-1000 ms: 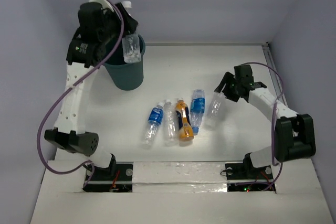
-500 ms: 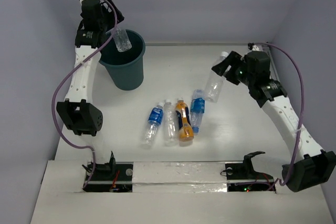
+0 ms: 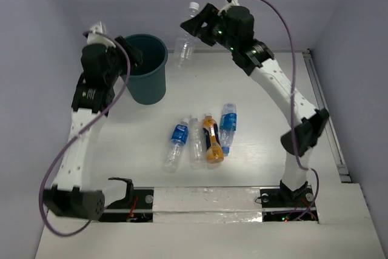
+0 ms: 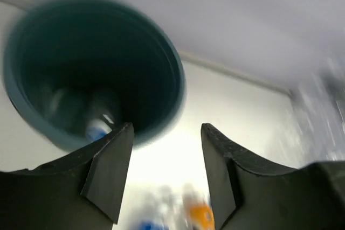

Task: Put the plastic bottles in the bin

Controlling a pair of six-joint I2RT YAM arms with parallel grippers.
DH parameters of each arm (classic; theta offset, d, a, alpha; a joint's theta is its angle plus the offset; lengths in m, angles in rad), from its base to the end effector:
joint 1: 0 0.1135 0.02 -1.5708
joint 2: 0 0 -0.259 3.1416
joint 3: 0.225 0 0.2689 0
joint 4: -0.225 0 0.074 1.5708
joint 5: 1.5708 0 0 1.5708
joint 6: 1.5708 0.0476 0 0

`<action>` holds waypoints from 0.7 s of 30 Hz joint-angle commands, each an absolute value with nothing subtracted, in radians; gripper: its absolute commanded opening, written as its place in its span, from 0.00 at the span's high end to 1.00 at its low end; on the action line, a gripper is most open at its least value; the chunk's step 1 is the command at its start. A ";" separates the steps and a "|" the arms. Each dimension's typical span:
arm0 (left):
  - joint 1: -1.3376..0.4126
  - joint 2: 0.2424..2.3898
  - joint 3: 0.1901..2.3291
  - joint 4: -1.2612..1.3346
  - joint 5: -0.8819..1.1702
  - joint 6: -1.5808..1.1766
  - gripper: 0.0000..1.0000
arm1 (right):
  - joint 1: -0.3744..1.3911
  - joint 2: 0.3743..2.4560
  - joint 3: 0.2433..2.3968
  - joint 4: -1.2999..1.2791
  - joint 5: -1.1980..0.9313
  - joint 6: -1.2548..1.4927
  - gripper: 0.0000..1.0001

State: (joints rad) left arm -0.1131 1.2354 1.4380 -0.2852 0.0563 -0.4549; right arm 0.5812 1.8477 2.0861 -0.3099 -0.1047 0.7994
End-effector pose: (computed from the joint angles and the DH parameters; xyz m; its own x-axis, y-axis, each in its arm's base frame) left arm 0.2983 -0.0366 0.4596 -0.1476 -0.4247 -0.8932 0.1153 0.8896 -0.4420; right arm 0.3754 0.2525 0.4742 -0.4955 0.5276 -0.6900 -0.3986 0.5677 0.7203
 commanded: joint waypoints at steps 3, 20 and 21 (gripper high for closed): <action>-0.182 1.013 1.107 -0.401 0.138 -0.517 0.53 | 0.646 2.151 2.521 -0.275 -0.041 0.874 0.37; -0.328 0.928 0.732 -0.502 0.310 -0.569 0.11 | 0.755 2.441 2.711 -0.025 0.219 0.858 0.07; -0.339 0.939 0.730 -0.486 0.311 -0.566 0.11 | 0.755 2.431 2.703 -0.025 0.218 0.842 0.02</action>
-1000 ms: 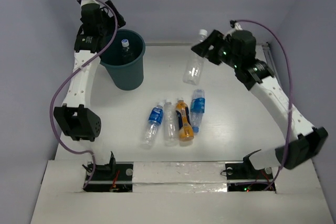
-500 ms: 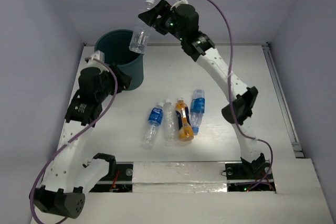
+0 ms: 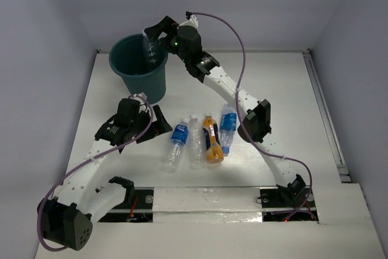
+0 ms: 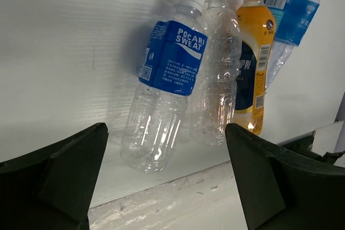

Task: Put the plastic bottles in the bin

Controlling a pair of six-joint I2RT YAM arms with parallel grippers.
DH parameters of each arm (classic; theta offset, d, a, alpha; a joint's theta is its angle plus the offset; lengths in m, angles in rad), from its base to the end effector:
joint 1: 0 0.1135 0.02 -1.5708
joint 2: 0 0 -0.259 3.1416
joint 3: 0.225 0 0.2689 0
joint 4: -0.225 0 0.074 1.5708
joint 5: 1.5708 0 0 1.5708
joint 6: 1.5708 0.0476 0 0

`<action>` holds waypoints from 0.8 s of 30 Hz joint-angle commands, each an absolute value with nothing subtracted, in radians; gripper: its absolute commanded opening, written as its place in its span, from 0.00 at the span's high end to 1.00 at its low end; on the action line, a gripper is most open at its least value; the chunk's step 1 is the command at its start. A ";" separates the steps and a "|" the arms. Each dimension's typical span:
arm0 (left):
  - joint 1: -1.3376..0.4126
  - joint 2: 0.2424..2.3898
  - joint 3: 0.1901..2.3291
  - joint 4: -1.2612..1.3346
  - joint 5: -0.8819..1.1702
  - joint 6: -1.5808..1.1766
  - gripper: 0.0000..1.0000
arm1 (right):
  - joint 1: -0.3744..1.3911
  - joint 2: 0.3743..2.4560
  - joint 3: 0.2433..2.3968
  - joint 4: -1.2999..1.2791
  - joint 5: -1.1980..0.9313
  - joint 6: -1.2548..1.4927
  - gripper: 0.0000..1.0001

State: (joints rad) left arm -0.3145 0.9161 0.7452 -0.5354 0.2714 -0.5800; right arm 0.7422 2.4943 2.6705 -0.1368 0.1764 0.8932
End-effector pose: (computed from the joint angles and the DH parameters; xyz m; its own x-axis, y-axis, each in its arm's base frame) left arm 0.2071 -0.0808 0.2557 -0.7859 -0.2995 -0.5410 0.0733 0.8236 -0.5625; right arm 0.4441 0.3960 0.3795 -0.3995 0.6743 -0.6211 -0.3588 0.5084 0.7828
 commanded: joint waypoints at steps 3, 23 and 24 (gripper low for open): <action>-0.377 0.982 0.736 -0.454 0.313 -0.558 0.11 | 0.755 2.393 2.671 -0.054 0.206 0.786 0.00; -0.540 1.422 0.862 -0.351 0.049 -0.483 0.14 | 0.649 1.263 0.996 -0.210 0.154 0.629 0.16; -0.540 1.437 0.867 -0.350 0.049 -0.482 0.15 | 0.631 1.259 0.965 -0.215 0.137 0.629 0.12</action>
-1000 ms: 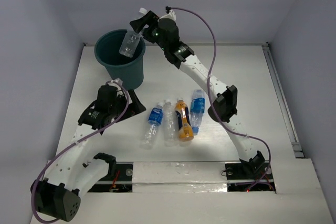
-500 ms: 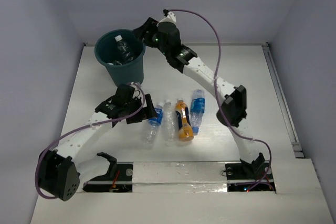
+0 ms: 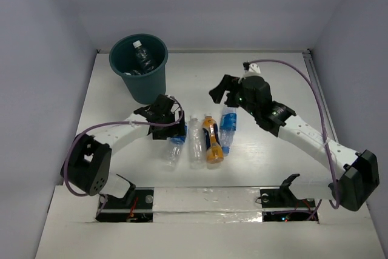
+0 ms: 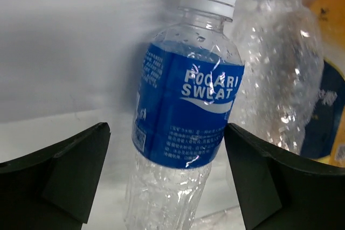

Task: Put the plastic bottles in the bin

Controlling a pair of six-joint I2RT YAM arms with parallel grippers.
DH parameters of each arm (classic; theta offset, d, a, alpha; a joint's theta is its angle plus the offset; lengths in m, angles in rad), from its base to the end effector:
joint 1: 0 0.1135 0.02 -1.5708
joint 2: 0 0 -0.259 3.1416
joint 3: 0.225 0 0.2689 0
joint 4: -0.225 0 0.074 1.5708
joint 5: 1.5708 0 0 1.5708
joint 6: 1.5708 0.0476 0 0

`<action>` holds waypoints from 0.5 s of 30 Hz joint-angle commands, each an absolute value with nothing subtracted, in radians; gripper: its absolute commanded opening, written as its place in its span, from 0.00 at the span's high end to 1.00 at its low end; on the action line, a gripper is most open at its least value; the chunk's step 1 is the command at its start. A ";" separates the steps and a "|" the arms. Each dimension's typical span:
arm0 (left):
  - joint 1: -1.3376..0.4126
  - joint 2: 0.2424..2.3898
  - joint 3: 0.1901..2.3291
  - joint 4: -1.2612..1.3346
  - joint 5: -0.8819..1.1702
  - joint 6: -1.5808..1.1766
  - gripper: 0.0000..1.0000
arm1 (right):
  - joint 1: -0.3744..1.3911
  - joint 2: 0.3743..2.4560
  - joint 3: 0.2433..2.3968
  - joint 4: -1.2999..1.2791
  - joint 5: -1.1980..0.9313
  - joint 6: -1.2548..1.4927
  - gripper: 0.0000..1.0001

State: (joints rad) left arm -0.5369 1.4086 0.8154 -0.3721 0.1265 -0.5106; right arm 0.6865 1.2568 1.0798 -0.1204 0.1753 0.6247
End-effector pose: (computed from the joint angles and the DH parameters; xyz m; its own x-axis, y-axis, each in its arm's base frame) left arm 0.2530 -0.1576 0.1726 -0.8945 -0.0317 -0.4459 0.1512 0.9172 -0.3687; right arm 0.2560 0.1990 0.3373 -0.4734 0.3566 -0.8054 -0.2691 0.8121 0.5177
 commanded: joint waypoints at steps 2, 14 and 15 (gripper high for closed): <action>-0.540 1.463 0.867 -0.344 0.023 -0.485 0.21 | 0.594 1.262 0.919 -0.225 0.088 0.635 0.07; -0.540 1.363 0.860 -0.388 0.032 -0.505 0.73 | 0.466 1.586 1.006 -0.272 0.014 0.561 0.02; -0.540 1.341 0.877 -0.423 0.031 -0.506 0.73 | 0.466 1.604 1.012 -0.270 0.009 0.558 0.04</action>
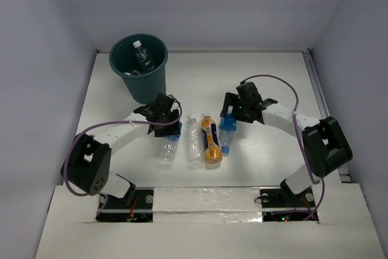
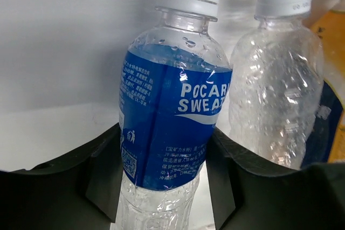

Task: Put the plastic bottles in the bin

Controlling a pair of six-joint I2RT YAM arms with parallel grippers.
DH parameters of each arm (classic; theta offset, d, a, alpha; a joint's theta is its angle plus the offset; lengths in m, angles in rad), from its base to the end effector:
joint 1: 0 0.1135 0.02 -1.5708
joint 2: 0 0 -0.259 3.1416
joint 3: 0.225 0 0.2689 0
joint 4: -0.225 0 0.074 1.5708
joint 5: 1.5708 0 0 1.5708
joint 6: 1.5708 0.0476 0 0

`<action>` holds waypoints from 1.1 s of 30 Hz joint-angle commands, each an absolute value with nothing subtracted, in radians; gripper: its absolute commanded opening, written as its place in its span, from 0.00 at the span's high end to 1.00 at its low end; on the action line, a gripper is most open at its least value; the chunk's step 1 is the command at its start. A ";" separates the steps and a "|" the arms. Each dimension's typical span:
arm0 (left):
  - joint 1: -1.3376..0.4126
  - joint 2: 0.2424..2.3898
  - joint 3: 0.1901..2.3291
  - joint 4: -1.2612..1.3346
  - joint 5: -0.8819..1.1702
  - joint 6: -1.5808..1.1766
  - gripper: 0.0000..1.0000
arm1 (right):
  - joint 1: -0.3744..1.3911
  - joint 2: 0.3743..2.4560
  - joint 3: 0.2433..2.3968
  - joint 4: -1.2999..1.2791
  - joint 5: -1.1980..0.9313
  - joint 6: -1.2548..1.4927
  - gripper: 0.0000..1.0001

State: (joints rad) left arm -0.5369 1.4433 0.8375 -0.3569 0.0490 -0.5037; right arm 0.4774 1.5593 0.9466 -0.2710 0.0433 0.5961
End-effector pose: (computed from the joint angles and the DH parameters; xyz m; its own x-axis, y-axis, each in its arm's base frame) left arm 0.2619 -0.1586 0.1707 -0.8758 -0.0397 -0.4810 0.1281 0.9418 -0.3110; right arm 0.3057 0.1558 0.1768 -0.8122 0.2113 -0.5437 0.0258 0.9442 0.3284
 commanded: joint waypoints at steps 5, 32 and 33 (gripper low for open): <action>-0.540 1.229 1.110 -0.529 0.009 -0.502 0.73 | 0.433 1.683 1.043 -0.278 0.009 0.557 0.16; -0.034 1.615 1.701 -0.034 -0.279 -0.282 0.30 | 0.393 1.290 1.313 -0.325 -0.044 0.566 0.58; -0.034 1.615 1.688 -0.025 -0.279 -0.273 0.23 | 0.393 1.307 1.351 -0.312 -0.054 0.575 0.58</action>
